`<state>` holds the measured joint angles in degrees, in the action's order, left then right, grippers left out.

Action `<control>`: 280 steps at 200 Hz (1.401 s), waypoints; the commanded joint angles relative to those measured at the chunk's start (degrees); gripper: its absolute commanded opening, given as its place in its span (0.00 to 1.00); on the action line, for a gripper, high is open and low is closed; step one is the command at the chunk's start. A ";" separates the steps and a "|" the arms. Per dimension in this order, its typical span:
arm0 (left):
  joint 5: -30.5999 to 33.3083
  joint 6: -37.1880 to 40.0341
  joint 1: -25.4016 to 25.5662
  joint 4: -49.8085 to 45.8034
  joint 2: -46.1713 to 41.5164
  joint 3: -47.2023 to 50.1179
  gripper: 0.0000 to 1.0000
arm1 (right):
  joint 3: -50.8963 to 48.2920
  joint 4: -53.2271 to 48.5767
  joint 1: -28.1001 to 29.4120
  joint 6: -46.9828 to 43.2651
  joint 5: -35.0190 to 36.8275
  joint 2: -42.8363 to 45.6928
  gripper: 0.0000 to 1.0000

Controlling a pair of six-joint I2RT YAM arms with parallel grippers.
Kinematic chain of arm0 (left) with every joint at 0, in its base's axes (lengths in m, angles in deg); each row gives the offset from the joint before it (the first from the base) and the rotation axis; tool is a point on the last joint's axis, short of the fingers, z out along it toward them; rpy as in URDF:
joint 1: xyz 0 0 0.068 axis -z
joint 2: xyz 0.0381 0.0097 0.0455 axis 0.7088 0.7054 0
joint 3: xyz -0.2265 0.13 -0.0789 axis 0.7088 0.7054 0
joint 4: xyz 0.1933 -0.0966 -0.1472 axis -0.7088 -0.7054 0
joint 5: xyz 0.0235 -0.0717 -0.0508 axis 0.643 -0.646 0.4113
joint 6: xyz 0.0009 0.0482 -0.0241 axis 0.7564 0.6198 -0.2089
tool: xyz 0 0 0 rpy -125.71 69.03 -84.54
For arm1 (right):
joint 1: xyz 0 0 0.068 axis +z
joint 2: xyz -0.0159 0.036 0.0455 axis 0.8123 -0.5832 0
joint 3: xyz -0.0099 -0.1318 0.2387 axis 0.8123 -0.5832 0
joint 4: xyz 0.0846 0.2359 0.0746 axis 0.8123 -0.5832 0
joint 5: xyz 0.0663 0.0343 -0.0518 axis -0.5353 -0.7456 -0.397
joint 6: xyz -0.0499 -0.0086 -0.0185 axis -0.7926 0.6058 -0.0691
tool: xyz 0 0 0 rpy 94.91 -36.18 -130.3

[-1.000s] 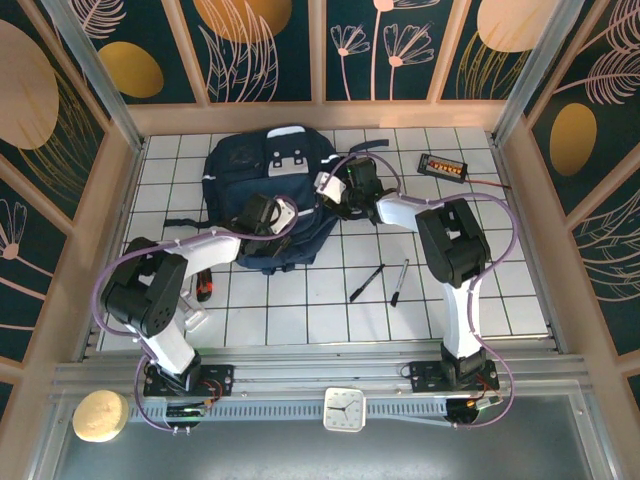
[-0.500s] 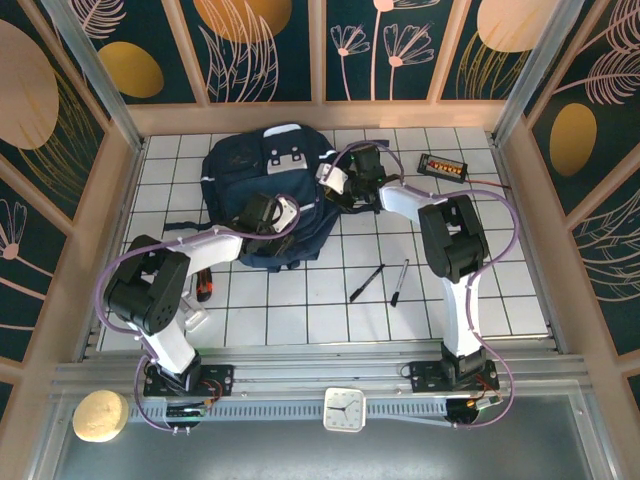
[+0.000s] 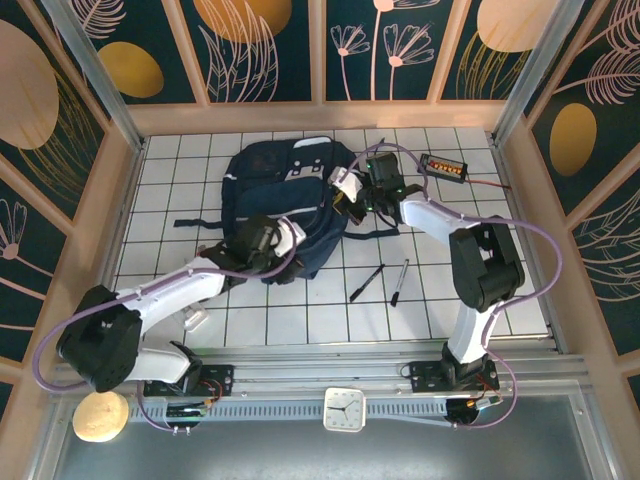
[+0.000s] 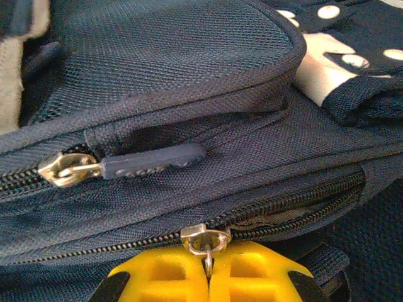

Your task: Pack books, pencil case, and school supplies into a backpack

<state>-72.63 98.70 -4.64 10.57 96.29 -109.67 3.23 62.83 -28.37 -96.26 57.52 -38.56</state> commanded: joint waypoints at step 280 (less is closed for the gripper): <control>15.57 5.78 2.84 -9.86 -1.95 3.21 0.00 | 18.95 -13.96 -4.85 -8.96 1.00 -12.56 0.11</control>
<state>-55.91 104.41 -1.72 6.33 95.04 -107.66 21.00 45.45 -33.83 -105.75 57.50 -49.71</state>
